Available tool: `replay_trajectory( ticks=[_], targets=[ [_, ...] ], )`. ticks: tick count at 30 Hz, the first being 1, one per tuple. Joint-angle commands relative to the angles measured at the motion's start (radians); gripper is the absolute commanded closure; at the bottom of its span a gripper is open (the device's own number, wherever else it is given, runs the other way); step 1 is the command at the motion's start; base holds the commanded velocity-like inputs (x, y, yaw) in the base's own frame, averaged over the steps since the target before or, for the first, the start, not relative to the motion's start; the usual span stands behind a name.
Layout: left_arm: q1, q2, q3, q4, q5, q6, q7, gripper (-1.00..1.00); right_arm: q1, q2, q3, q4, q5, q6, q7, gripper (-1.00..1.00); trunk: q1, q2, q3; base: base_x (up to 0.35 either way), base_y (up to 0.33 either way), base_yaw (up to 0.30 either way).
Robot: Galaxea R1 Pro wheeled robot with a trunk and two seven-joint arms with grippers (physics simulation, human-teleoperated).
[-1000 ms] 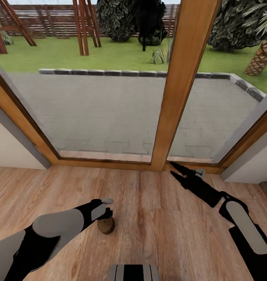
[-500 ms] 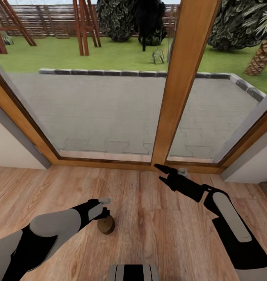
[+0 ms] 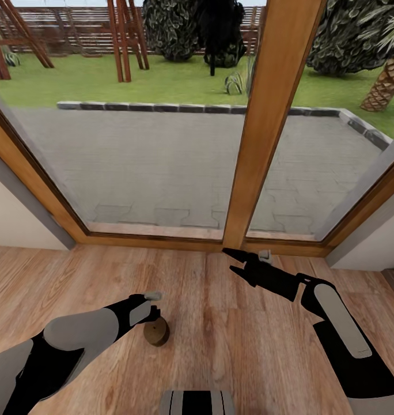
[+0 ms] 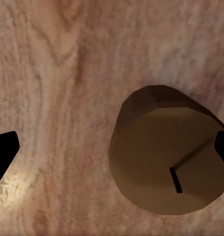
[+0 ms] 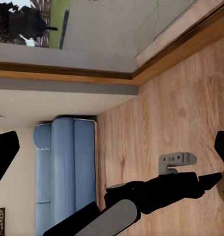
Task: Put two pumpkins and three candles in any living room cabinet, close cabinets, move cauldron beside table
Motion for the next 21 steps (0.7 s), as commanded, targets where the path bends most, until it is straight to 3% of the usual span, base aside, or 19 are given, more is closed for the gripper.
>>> replay_trajectory(
  ticks=[1, 13, 17, 21],
  targets=[
    [-0.001, 0.0, -0.003, -0.002, 0.003, 0.002, 0.004, -1.0, -0.001, -0.001, -0.006, -0.001, -0.011, 0.0, -0.01, -1.0, 0.0, 0.0, -0.001, 0.0, 0.0, 0.0],
    [-0.001, -0.014, -0.003, -0.005, 0.003, 0.006, 0.002, -1.0, -0.001, -0.001, -0.019, -0.001, -0.011, 0.001, 0.007, -1.0, 0.0, 0.0, -0.001, 0.0, 0.0, 0.0],
    [-0.001, -0.018, -0.002, -0.006, 0.003, 0.007, 0.001, -1.0, -0.001, -0.001, -0.027, -0.001, -0.01, 0.001, 0.056, -1.0, 0.0, 0.0, -0.001, 0.0, 0.0, 0.0],
    [-0.001, -0.044, -0.003, -0.008, 0.003, 0.008, 0.002, -1.0, -0.001, -0.003, -0.043, -0.001, -0.01, -0.001, 0.136, -1.0, 0.0, 0.0, -0.001, 0.0, 0.0, 0.0]
  ],
)
